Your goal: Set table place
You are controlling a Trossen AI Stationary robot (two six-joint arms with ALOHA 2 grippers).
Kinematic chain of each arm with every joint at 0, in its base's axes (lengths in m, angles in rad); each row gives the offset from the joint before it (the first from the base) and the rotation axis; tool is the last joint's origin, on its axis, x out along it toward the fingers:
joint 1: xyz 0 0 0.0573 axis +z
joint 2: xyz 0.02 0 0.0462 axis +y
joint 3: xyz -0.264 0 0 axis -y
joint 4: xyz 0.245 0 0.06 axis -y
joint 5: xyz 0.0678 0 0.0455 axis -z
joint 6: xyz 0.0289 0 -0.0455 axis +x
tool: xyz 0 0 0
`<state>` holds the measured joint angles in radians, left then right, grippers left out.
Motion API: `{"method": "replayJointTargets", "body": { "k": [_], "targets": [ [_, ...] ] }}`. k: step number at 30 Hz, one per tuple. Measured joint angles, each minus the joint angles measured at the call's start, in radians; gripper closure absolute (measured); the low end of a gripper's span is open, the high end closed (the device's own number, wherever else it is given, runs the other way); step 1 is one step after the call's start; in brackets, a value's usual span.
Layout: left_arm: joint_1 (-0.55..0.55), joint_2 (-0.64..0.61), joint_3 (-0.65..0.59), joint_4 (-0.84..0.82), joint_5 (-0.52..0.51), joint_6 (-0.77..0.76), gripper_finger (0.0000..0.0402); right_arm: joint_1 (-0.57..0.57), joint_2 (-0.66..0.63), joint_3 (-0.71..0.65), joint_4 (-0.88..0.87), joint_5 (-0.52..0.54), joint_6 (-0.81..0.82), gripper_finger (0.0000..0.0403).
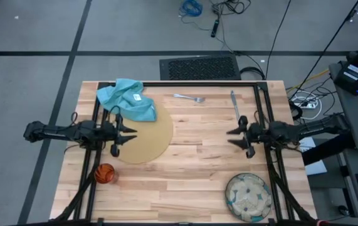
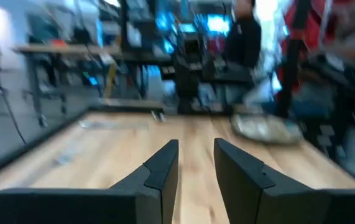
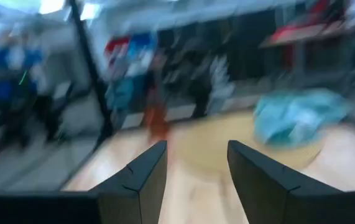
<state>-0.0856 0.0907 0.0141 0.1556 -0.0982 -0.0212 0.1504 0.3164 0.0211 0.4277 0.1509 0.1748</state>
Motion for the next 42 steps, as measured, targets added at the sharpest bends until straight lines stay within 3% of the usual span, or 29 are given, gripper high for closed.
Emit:
{"method": "replayJointTargets", "body": {
  "k": [5,10,13,20,26,30,33,36,42],
  "targets": [
    [0.000,0.000,0.114,0.026,-0.158,0.000,0.0314,-0.011,0.003,0.144,-0.065,0.084,0.011,0.0243],
    [0.001,0.028,0.233,-0.012,-0.214,0.016,0.0314,-0.042,0.064,0.303,-0.223,0.105,0.006,0.0243],
    [0.001,0.087,0.329,-0.129,-0.282,0.027,0.0314,-0.086,0.129,0.405,-0.338,0.125,0.006,0.0243],
    [0.008,0.324,0.571,-0.408,-0.549,-0.072,0.0314,-0.211,0.330,0.599,-0.488,0.140,0.023,0.0243],
    [0.059,0.498,0.726,-0.646,-0.550,-0.183,0.0314,-0.298,0.509,0.662,-0.509,0.136,0.014,0.0243],
    [0.086,0.579,0.772,-0.720,-0.510,-0.208,0.0314,-0.329,0.610,0.668,-0.366,0.162,-0.032,0.0243],
    [0.106,0.621,0.784,-0.725,-0.508,-0.199,0.0314,-0.350,0.675,0.677,-0.269,0.115,-0.028,0.0243],
    [0.144,0.655,0.795,-0.723,-0.508,-0.167,0.0314,-0.375,0.736,0.717,-0.283,0.036,0.019,0.0243],
    [0.267,0.724,0.797,-0.767,-0.493,-0.147,0.0314,-0.414,0.874,0.804,-0.414,-0.009,0.139,0.0243]
  ]
}}
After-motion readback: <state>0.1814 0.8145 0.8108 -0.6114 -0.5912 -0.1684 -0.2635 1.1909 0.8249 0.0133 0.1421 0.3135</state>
